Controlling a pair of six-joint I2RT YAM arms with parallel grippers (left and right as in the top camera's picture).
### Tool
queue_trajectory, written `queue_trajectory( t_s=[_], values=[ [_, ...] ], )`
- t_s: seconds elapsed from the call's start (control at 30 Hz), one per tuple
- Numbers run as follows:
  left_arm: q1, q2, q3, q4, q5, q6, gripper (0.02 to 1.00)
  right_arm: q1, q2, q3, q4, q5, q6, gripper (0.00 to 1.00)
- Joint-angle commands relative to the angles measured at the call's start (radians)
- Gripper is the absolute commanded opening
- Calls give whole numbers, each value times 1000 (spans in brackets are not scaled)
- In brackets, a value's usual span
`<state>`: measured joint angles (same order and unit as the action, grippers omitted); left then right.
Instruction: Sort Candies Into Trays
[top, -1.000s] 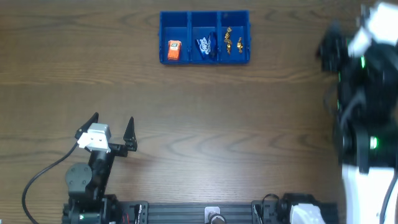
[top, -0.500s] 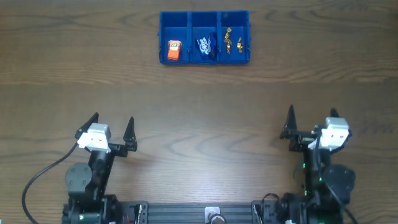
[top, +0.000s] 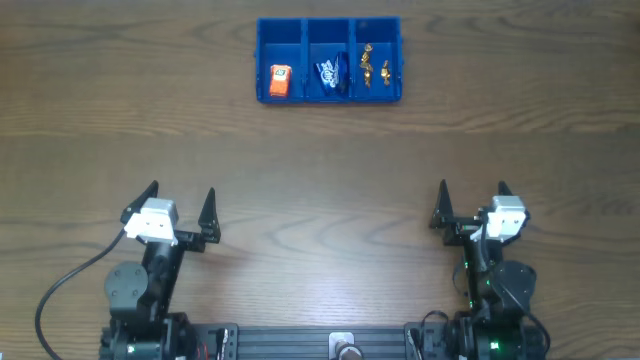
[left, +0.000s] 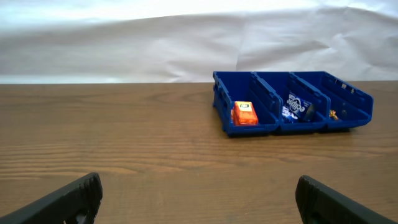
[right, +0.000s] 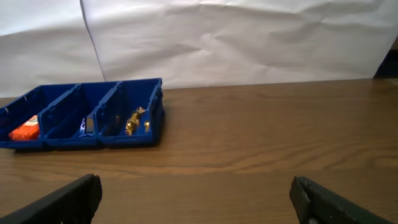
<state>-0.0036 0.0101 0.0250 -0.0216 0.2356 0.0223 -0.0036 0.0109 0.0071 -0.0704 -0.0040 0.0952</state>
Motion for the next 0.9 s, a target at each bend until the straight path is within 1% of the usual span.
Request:
queue_trajectory(
  t_s=[0.03, 0.9],
  values=[
    [3, -6, -21, -30, 24, -10, 998, -5, -8, 0, -13, 8, -45, 1000],
    [3, -6, -21, -30, 24, -10, 998, -5, -8, 1, -13, 9, -51, 1000]
  ],
)
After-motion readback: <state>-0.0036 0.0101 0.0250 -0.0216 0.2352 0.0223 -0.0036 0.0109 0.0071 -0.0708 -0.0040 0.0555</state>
